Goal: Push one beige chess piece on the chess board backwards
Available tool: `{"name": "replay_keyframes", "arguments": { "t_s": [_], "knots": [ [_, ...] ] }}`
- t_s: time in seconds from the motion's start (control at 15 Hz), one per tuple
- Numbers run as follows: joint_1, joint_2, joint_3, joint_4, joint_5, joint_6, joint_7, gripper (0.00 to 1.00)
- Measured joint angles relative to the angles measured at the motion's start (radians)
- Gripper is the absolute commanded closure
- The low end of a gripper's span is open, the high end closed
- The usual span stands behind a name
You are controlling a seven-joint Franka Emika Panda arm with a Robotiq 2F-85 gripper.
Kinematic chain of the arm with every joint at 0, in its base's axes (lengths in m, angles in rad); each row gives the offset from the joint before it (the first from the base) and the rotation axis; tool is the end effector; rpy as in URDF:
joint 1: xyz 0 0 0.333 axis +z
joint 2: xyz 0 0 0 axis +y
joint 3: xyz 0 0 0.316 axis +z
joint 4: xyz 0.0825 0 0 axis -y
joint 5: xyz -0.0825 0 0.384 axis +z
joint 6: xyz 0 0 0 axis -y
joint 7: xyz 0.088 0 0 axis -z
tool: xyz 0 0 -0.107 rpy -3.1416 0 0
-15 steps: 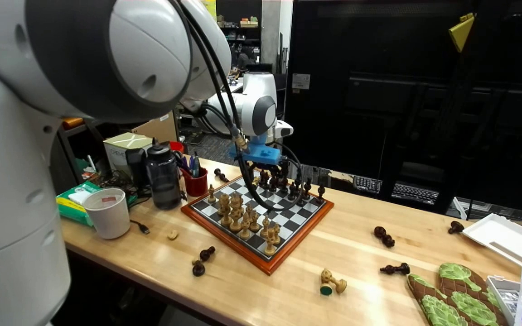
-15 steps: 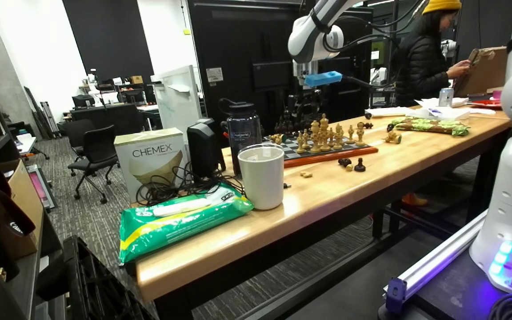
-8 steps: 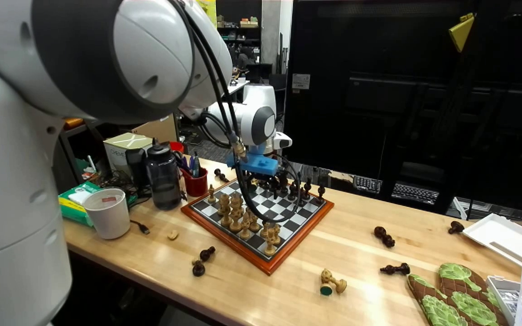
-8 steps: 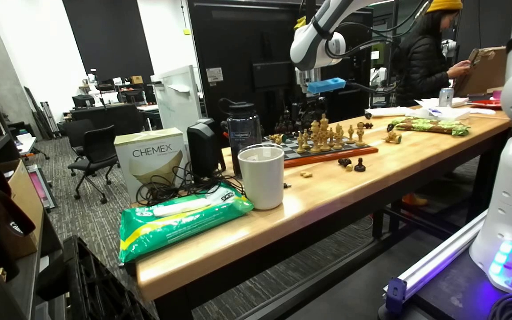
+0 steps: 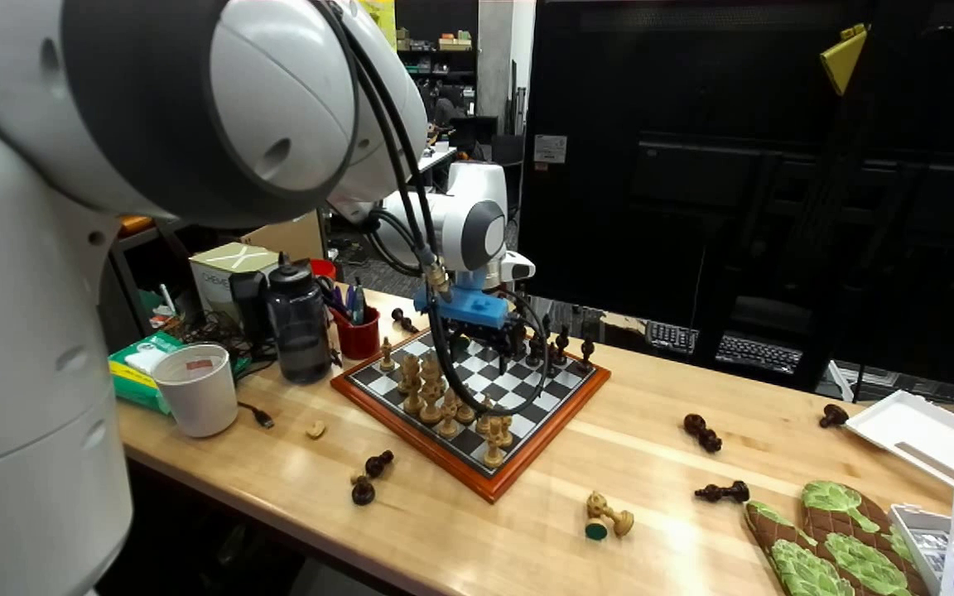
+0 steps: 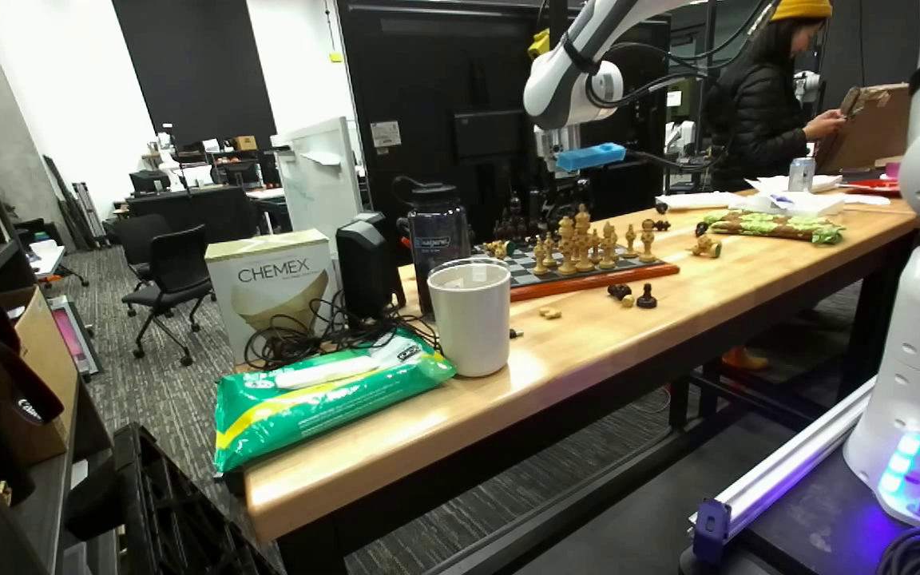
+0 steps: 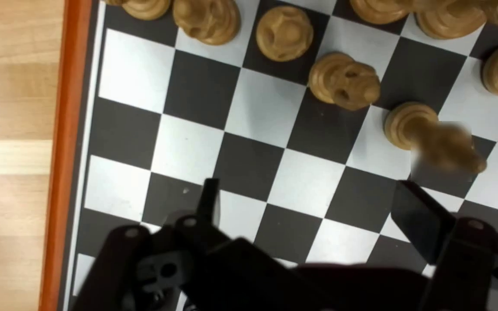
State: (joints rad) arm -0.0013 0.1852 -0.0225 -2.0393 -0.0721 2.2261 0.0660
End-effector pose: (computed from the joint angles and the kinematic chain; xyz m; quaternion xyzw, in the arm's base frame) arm 0.5823 -0.0158 0.3536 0.9993 -0.0227 0.0014 0.0306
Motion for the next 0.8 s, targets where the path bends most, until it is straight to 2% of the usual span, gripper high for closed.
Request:
{"name": "replay_keyframes", "arguments": {
  "t_s": [0.8],
  "knots": [
    [-0.002, 0.03, 0.0, 0.003, 0.044, -0.008, -0.001, 0.0]
  ]
}}
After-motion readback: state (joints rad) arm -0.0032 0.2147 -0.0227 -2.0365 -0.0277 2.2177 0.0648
